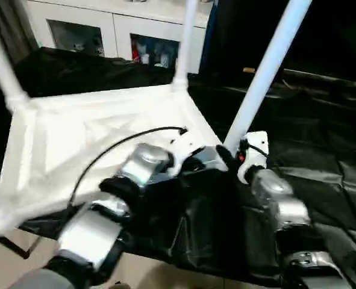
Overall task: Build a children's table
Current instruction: Rotate leg to tighten, then rotate table base
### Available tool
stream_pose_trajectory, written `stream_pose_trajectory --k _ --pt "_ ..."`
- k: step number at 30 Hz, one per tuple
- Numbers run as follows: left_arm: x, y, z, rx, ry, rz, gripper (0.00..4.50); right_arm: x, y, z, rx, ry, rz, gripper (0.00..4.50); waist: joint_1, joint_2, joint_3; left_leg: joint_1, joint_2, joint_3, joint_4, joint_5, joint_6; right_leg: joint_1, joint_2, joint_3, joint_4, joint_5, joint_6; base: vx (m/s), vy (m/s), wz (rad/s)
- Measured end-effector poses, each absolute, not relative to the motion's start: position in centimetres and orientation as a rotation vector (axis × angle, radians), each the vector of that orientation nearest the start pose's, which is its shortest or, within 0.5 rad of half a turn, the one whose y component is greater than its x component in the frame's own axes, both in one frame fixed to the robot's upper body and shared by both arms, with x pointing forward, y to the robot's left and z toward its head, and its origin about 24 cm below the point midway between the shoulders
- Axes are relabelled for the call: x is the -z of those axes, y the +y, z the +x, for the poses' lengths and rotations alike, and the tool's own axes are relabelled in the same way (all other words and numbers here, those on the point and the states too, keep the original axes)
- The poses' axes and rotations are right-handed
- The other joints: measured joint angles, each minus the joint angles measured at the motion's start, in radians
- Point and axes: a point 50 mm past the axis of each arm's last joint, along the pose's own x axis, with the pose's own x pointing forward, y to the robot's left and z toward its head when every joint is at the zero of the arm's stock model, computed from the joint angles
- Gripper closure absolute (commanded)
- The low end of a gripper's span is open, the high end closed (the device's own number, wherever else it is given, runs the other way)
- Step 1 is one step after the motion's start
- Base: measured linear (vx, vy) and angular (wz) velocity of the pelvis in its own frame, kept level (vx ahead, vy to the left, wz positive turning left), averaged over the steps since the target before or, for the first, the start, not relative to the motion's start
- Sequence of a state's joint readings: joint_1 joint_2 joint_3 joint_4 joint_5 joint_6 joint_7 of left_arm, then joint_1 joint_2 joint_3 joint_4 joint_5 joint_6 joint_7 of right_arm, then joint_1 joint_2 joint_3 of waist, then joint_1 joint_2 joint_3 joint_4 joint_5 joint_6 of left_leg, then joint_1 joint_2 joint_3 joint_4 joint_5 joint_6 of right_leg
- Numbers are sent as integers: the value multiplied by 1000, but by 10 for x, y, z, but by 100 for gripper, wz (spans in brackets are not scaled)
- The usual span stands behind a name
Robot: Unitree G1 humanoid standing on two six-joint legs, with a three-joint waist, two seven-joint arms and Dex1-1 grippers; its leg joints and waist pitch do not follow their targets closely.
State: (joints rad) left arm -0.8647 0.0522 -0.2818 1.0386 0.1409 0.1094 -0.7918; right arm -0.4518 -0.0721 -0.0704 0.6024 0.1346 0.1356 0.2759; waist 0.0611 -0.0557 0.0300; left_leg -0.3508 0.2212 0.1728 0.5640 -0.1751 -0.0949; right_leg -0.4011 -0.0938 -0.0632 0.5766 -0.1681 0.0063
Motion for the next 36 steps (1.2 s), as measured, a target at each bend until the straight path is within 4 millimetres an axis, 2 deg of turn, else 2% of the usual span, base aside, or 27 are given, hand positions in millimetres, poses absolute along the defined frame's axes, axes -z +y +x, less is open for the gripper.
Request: stream_pose_trajectory --k 1,2,4,8,13,17,20,21,22,25,27,30,31,33,35,36 --pt "-43 50 350 1082 472 410 450 -19 -137 328 -281 281 109 252 -1 0 0 0 0 0 0 0 0 0 0 0 0 0 0 0 0 0" --pt "-43 50 350 1088 461 421 450 -20 -136 328 -279 263 101 217 -1 1 0 0 0 -1 0 0 0 0 0 0 0 0 0 0 0 0" --pt "-43 50 350 1096 448 432 450 -19 -136 326 -278 251 95 182 0 3 0 -1 -1 0 -1 0 0 0 0 0 0 0 0 0 0 0" --pt "-44 54 351 1104 426 453 450 -16 -136 322 -286 240 82 149 -2 4 1 -1 -2 -1 -7 0 0 -2 0 -1 0 0 1 0 0 0" --pt "-44 56 351 1113 409 463 450 -18 -155 314 -387 230 29 149 2 6 3 -3 -2 -1 -10 0 0 -3 0 -2 0 0 1 0 0 0" --pt "-46 60 351 1123 377 441 450 -26 -189 291 -593 240 3 149 8 7 4 -6 -1 0 -9 0 0 -3 1 -2 0 2 3 0 0 0" --pt "-47 69 352 1103 352 389 450 -34 -194 279 -733 241 19 149 3 9 5 -9 0 -1 -10 0 0 -4 1 -4 1 2 3 0 0 0" --pt "-48 71 352 1105 344 364 405 -36 -195 277 -765 242 23 140 2 9 6 -9 1 -1 -10 0 0 -5 1 -4 1 2 3 0 0 0" --pt "-48 74 351 1110 341 333 405 -38 -196 277 -788 238 25 140 1 9 6 -10 1 0 -9 0 1 -6 2 -4 1 2 2 0 0 0" --pt "-56 82 350 1119 323 270 377 -43 -191 277 -831 219 47 140 1 5 8 -14 3 0 -8 0 1 -9 3 -5 2 5 -4 0 0 0" --pt "-65 96 347 1108 326 266 350 -43 -181 280 -848 209 71 140 -3 0 10 -17 4 1 -7 1 1 -15 3 -3 3 5 -4 0 0 0" --pt "-74 113 340 1082 329 253 343 -44 -165 284 -874 194 104 140 -2 -7 14 -18 4 2 -2 4 6 -19 3 -3 4 3 -7 59 13 -3" --pt "-78 120 335 1073 332 248 320 -45 -158 286 -889 187 116 140 -3 -11 15 -18 4 3 -2 3 7 -19 3 -3 4 2 -8 0 0 0" --pt "-83 132 323 1059 338 241 307 -45 -147 287 -922 183 127 140 1 -23 18 -18 5 4 -2 3 7 -20 3 -3 4 1 -10 0 0 0" --pt "-86 152 307 1011 362 251 304 -47 -131 289 -966 167 152 140 1 -35 21 -17 5 5 -2 3 6 -19 3 -2 6 1 -10 0 0 0" --pt "-87 159 301 989 378 247 278 -47 -127 290 -976 168 158 140 2 -42 23 -17 5 5 -2 3 5 -19 3 -2 7 0 -9 0 0 0"
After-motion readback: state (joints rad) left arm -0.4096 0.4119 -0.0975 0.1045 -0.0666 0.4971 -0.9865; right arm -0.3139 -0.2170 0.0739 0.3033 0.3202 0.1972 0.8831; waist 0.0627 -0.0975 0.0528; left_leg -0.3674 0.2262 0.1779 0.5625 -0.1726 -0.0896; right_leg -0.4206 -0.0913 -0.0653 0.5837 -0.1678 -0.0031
